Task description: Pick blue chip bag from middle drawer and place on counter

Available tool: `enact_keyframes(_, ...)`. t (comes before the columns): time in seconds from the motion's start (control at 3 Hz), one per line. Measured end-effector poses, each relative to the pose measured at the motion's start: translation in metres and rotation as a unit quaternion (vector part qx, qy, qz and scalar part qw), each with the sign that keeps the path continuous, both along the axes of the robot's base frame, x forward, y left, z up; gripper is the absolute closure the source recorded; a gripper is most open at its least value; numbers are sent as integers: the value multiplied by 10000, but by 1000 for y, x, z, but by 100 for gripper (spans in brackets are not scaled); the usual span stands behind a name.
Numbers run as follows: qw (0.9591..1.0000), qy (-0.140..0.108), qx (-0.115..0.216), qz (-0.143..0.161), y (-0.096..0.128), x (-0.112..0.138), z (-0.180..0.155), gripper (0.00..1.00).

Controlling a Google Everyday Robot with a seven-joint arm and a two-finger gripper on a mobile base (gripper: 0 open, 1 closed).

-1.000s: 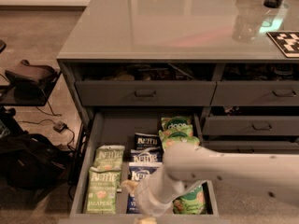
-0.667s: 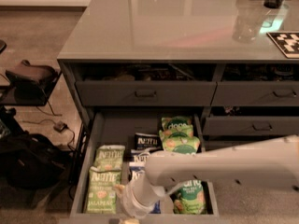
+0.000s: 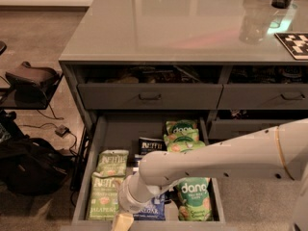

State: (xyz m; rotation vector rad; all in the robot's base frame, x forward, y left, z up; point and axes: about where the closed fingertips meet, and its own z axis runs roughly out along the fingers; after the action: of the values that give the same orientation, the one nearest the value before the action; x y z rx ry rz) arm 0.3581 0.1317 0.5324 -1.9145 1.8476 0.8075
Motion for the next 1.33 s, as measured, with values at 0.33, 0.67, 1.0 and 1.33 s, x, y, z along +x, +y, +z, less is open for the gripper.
enact_keyframes(0.33,9992,-303,-18,-264,-15,24,15,0)
enact_keyframes(0.67,9971,-612,-48,-451,-28,55,34,0)
enact_keyframes(1.0,9954,-792,-13,-538,-37,75,33,0)
enact_keyframes(1.33,9926,-933,93,-767,-60,92,18,0)
